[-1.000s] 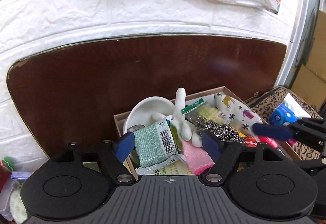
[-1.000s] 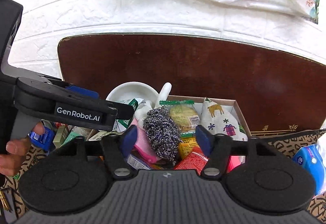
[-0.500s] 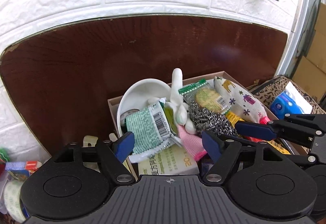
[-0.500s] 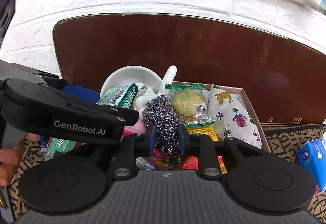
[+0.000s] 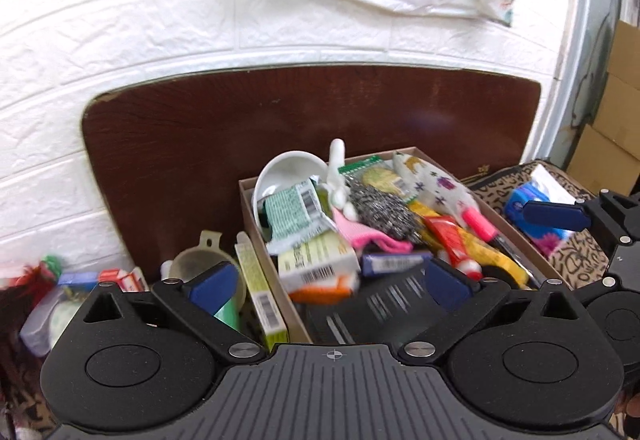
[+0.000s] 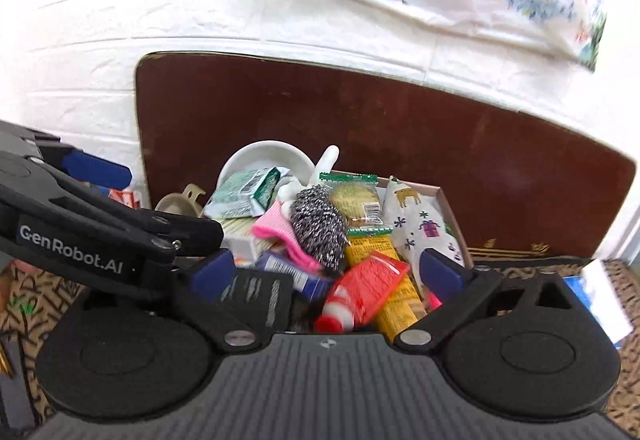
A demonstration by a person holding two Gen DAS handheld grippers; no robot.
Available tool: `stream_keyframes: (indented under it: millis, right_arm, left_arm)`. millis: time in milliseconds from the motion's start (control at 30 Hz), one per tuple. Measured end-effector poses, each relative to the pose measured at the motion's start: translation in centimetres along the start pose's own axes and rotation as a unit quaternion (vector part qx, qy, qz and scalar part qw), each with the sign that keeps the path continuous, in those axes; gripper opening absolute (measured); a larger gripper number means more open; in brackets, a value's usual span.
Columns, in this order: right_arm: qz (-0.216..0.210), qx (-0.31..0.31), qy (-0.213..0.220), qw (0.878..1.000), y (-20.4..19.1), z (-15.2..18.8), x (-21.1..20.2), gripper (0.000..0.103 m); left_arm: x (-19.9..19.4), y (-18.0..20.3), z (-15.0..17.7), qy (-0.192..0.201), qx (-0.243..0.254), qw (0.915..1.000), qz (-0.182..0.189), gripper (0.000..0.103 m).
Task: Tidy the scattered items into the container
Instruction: 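Withdraw both tools from the box back toward the mat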
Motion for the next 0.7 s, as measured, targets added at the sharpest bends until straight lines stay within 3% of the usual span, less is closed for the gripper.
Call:
stream_keyframes:
  millis: [233, 400, 700]
  right_arm:
    - [0.000, -0.013, -0.001, 1.000, -3.6, 1.6, -4.0, 0.102]
    - [-0.016, -0.045, 0.004, 0.999, -7.9, 4.3, -6.4, 0.102]
    - [-0.057, -0.044, 0.006, 0.997, -15.1, 10.4, -7.7, 0.102]
  left_arm:
    - [-5.4, -1.0, 3.9, 0.010, -0.011, 0.9999, -0.003, 0.103]
    - [-9.0, -2.7, 8.5, -0.005, -0.021, 0.9993, -0.030, 0.103]
    - [-12.4, -7.1, 18.3, -0.046, -0.105, 0.9916, -0.061, 0.103]
Point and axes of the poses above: each gripper's, at about its wrist camera, not at the fingertips, and x roughly the way its jaws point, y to its right, z to its underside, the point moved 4 cm from there along x, roughly the way its jaws point, and after that the axes turned 14 degrees about -z, right-handed, at the moved point
